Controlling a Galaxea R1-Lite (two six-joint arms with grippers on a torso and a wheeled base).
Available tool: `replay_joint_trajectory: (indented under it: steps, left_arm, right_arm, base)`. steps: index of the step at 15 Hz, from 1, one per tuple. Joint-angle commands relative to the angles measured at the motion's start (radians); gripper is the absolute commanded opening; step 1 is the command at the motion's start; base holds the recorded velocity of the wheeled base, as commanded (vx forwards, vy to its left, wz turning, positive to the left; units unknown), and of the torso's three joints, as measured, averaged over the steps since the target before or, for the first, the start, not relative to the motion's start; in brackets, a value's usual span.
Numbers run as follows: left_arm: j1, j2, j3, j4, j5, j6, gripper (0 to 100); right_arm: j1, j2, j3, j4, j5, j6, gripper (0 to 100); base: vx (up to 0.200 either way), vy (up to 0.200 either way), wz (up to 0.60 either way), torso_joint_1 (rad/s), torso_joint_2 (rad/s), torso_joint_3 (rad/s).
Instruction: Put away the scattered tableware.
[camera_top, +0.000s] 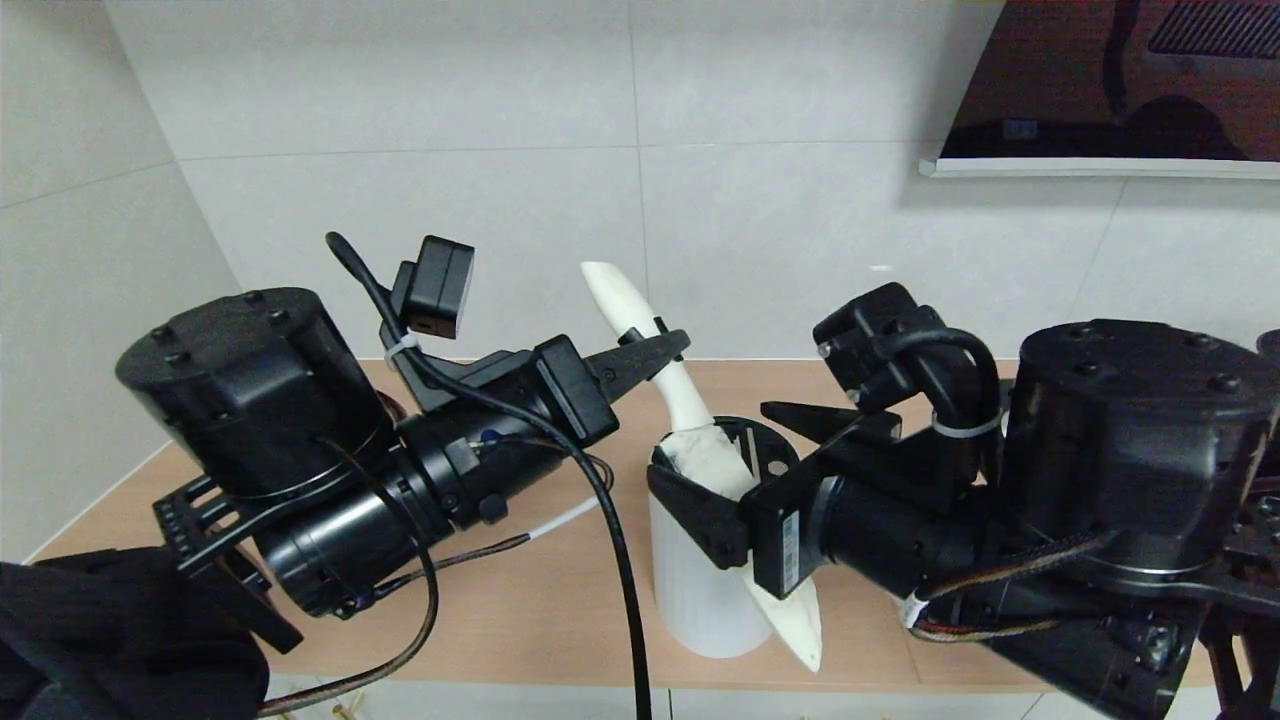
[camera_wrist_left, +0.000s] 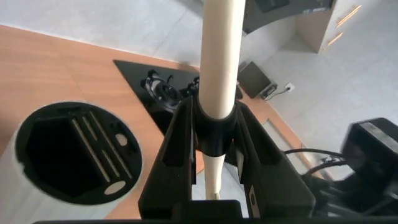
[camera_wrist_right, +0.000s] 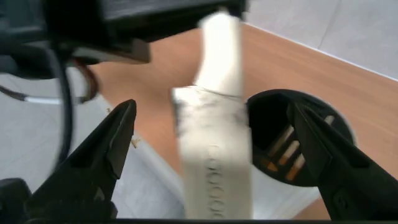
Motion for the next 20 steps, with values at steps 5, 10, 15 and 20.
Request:
replay_joint_trajectory:
  steps: [5, 10, 15, 20]
  left_arm:
    - [0.015, -0.11, -0.035, 0.113, 0.004, 0.007, 0]
    - [0.027, -0.12, -0.149, 0.304, 0.146, 0.085, 0]
    - [-0.061, -0.107, -0.331, 0.505, 0.316, 0.288, 0]
    - [-0.182, -0.097, -0.374, 0.564, 0.56, 0.455, 0]
  right_arm:
    - [-0.303, -0.153, 0.03, 0.007, 0.034, 0.001, 100]
    - [-0.427, -0.154, 0.096, 0.006, 0.06, 0.014, 100]
    - [-0.429, -0.159, 0.095, 0.006, 0.06, 0.013, 100]
    - [-0.427, -0.16, 0.101, 0.006, 0.055, 0.013, 100]
  base:
    - [0.0, 0.0, 0.0, 0.0, 0.0, 0.0]
    - [0.0, 0.0, 0.0, 0.0, 0.0, 0.0]
    - [0.0, 0.0, 0.0, 0.0, 0.0, 0.0]
    - [0.0, 0.0, 0.0, 0.0, 0.0, 0.0]
